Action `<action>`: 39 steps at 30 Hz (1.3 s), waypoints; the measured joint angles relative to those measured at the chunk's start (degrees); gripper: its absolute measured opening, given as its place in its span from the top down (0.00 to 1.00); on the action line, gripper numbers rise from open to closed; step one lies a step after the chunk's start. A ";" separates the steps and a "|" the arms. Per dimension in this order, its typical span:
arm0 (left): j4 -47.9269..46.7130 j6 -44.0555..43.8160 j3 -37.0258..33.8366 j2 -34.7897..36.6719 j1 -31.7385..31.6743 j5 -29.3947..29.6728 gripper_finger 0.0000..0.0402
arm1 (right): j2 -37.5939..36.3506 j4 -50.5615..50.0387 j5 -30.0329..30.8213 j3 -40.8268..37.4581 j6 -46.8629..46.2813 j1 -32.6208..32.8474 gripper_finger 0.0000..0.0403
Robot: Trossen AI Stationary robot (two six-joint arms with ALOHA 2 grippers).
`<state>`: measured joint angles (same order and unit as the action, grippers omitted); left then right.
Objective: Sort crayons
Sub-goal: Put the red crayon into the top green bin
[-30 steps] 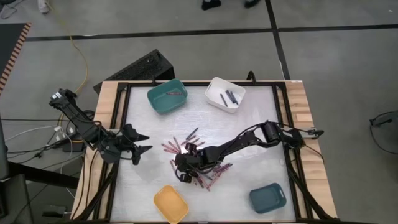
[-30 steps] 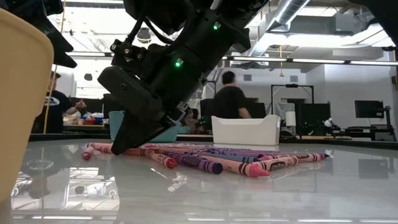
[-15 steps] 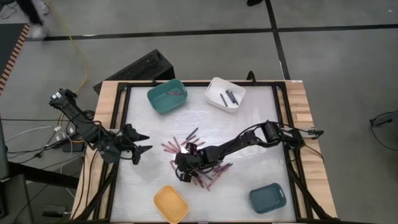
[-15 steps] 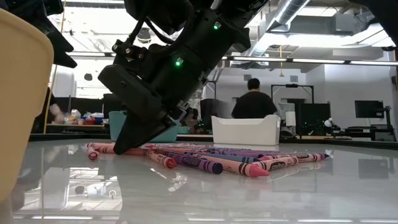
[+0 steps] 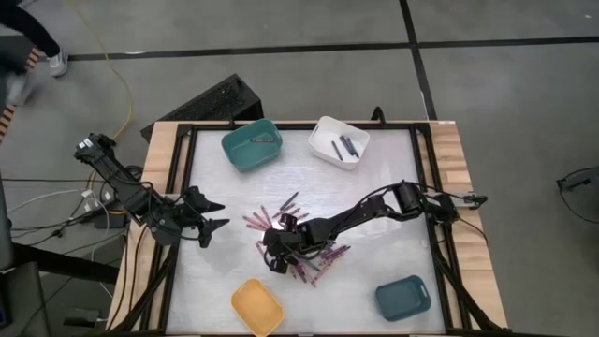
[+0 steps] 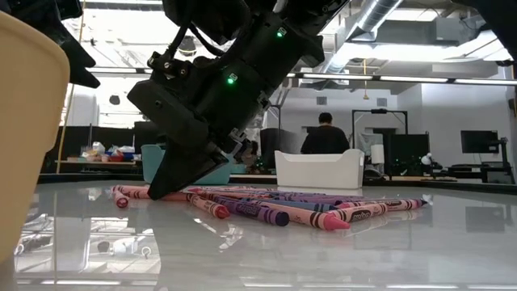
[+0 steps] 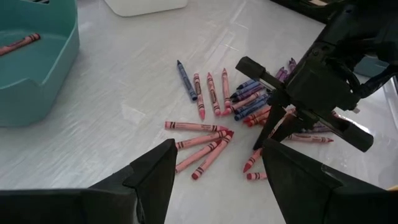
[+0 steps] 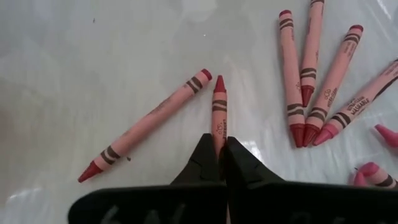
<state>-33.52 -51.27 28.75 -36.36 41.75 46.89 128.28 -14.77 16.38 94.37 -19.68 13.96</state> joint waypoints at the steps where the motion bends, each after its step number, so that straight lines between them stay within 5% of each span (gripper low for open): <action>1: -0.01 0.00 0.00 -0.02 -0.02 0.00 0.43 | -0.37 -0.19 -0.12 -0.02 0.01 -0.22 0.99; 19: -0.06 0.44 0.00 0.00 0.00 0.02 0.43 | -5.68 1.79 0.30 0.07 4.26 -8.72 0.99; 39: -0.61 0.98 0.00 0.00 -0.01 0.46 0.43 | -5.74 17.68 0.22 0.09 6.10 -24.67 0.99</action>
<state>-34.13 -50.28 28.75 -36.36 41.74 47.35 122.54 2.91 16.61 94.45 -13.58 -10.72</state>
